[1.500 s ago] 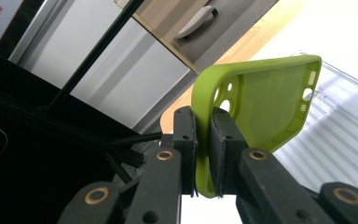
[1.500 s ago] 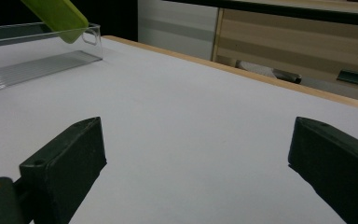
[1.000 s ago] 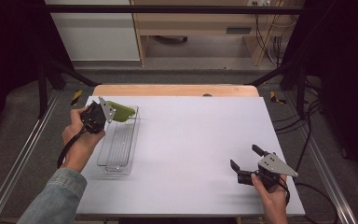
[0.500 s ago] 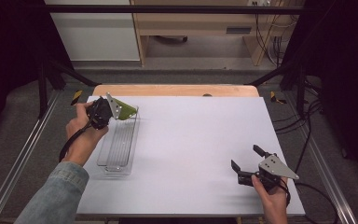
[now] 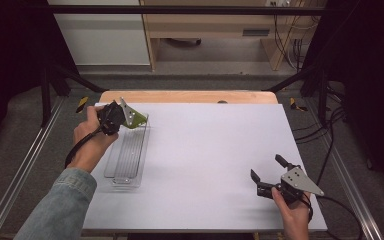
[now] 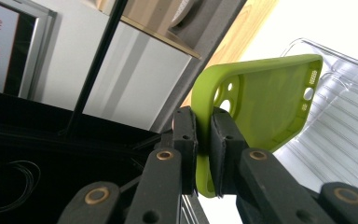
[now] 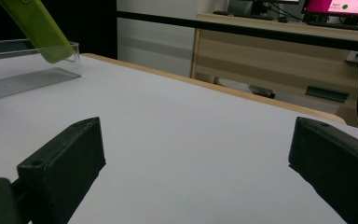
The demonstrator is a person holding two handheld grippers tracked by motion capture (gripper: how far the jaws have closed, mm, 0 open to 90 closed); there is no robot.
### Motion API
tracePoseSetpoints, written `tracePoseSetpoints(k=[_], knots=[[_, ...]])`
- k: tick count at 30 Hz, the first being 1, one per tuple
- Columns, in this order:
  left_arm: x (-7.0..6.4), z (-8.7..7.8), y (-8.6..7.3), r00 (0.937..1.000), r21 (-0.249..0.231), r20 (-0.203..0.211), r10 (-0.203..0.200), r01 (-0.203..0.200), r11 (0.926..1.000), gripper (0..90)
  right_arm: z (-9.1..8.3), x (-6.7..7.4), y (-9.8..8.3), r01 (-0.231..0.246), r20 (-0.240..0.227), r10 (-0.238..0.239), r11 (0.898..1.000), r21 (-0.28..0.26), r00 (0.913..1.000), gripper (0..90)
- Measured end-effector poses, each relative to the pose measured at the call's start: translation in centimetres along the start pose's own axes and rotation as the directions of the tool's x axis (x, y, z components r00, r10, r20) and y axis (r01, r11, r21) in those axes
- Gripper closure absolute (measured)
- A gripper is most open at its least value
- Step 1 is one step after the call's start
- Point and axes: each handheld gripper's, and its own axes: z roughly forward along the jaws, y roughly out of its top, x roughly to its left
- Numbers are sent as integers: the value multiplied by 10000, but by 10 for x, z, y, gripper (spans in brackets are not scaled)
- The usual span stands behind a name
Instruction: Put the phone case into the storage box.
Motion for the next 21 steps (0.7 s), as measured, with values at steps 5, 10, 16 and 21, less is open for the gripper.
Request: tracePoseSetpoints(k=[5,10,16,21], knots=[[0,1,4,9996,86,17,266,-266,9996,817,0,0,0,-49,-8,49,10000,-57,10000,37],[-2,3,7,9991,89,94,413,-414,9991,816,0,-1,0,-108,-32,108,9999,-85,9999,36],[-3,4,9,9984,138,142,553,-555,9984,816,0,0,0,-124,-92,123,9999,-113,9999,35],[-4,4,10,9973,145,157,712,-714,9973,816,1,0,0,-125,-113,124,9999,-97,9999,35]])
